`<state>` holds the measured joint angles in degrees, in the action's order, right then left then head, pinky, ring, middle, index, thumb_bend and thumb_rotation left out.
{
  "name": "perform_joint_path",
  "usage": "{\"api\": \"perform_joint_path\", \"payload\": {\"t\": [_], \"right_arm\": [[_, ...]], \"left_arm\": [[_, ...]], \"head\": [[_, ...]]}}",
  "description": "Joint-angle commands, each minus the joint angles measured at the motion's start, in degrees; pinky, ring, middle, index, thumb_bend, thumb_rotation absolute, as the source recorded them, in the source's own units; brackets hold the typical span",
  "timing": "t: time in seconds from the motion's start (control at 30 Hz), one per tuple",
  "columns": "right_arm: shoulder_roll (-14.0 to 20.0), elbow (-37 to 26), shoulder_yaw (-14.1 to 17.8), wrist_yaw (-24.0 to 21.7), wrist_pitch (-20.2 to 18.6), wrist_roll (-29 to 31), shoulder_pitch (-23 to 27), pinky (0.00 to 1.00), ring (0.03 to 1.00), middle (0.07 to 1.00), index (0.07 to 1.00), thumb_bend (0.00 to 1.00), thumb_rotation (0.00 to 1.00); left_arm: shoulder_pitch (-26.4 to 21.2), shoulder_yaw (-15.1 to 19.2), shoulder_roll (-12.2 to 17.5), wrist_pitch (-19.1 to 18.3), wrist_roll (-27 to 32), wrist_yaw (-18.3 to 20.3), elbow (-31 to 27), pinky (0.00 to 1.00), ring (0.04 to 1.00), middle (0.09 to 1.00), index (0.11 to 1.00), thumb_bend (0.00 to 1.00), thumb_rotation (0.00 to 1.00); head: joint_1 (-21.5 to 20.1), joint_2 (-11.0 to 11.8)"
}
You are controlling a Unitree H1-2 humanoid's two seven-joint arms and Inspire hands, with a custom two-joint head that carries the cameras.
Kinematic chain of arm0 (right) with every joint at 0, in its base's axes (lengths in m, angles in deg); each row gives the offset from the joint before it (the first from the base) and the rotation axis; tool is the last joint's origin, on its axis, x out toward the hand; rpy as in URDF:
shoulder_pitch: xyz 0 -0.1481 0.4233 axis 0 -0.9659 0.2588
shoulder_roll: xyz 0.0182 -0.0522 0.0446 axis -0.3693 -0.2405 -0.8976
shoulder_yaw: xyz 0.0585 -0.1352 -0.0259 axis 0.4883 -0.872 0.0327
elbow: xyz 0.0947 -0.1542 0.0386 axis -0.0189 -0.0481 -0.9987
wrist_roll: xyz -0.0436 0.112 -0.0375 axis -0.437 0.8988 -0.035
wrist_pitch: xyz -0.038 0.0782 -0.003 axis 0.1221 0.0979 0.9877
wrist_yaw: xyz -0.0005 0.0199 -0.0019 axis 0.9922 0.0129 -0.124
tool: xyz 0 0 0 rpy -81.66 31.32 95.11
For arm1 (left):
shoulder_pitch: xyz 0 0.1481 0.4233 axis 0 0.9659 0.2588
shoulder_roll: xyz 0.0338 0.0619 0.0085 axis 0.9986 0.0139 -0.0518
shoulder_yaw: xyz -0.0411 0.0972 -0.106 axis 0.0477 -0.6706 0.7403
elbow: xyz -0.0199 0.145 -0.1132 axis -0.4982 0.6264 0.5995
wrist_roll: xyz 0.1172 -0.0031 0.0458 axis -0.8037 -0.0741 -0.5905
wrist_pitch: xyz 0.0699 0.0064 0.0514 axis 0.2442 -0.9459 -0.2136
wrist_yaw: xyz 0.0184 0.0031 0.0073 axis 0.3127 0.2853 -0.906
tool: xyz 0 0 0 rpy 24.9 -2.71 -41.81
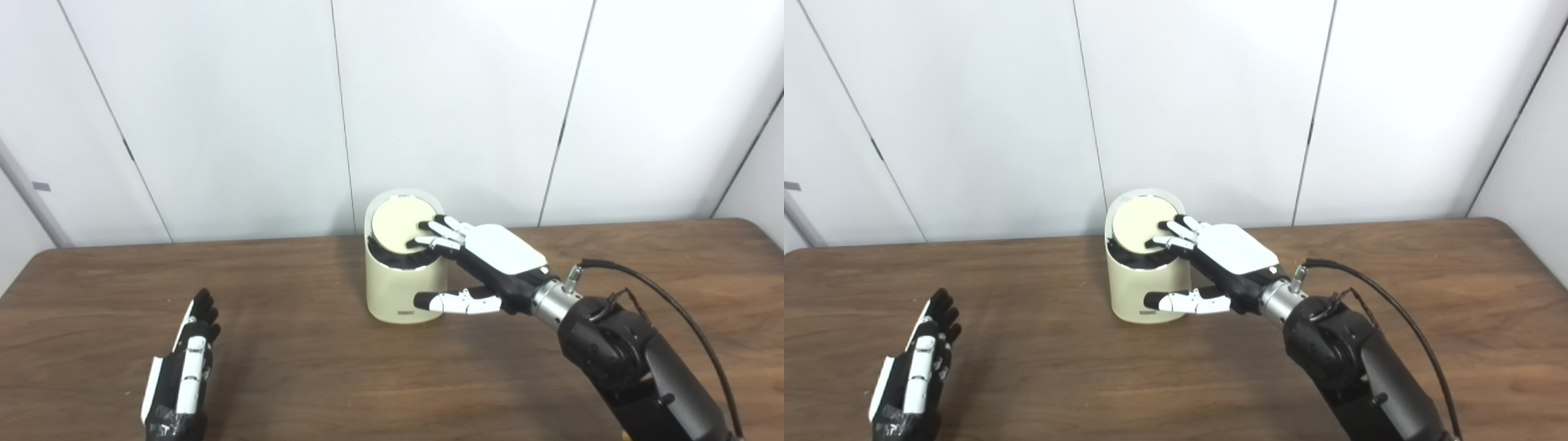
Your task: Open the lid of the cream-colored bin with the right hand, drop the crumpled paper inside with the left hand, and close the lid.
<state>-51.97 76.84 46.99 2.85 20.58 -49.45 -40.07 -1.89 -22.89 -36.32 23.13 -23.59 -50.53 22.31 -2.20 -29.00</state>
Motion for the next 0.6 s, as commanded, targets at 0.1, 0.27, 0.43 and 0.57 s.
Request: {"api": "perform_joint_path", "payload": {"t": [0.1,0.27,0.43,0.57], "right_arm": [[1.1,0.6,-0.4,-3.0,-1.6,-1.0,1.5,0.98,1.000,0.949,0.856,0.58,1.00],[1.4,1.2,-0.6,-3.9,-1.8,-1.3,1.6,1.00,1.000,0.925,0.854,0.56,1.00],[1.5,1.3,-0.9,-4.1,-1.9,-1.6,1.7,0.99,1.000,0.926,0.858,0.56,1.00],[1.4,1.1,-0.7,-3.9,-1.9,-1.1,1.6,1.00,1.000,0.946,0.882,0.57,1.00]], "left_arm": [[2.9,-0.7,-2.7,2.7,0.8,-0.1,2.7,1.00,1.000,1.000,1.000,0.43,0.87],[2.7,-0.6,-2.7,3.2,1.1,0.0,3.0,1.00,1.000,1.000,1.000,0.44,0.85],[2.7,-0.4,-2.9,3.1,0.9,-0.3,3.1,1.00,0.998,1.000,1.000,0.46,0.84],[2.8,-0.6,-2.9,3.0,0.8,-0.3,3.1,1.00,1.000,1.000,1.000,0.45,0.85]], "head": [[0.0,-0.1],[0.0,-0.1],[0.0,-0.1],[0.1,0.0]]}}
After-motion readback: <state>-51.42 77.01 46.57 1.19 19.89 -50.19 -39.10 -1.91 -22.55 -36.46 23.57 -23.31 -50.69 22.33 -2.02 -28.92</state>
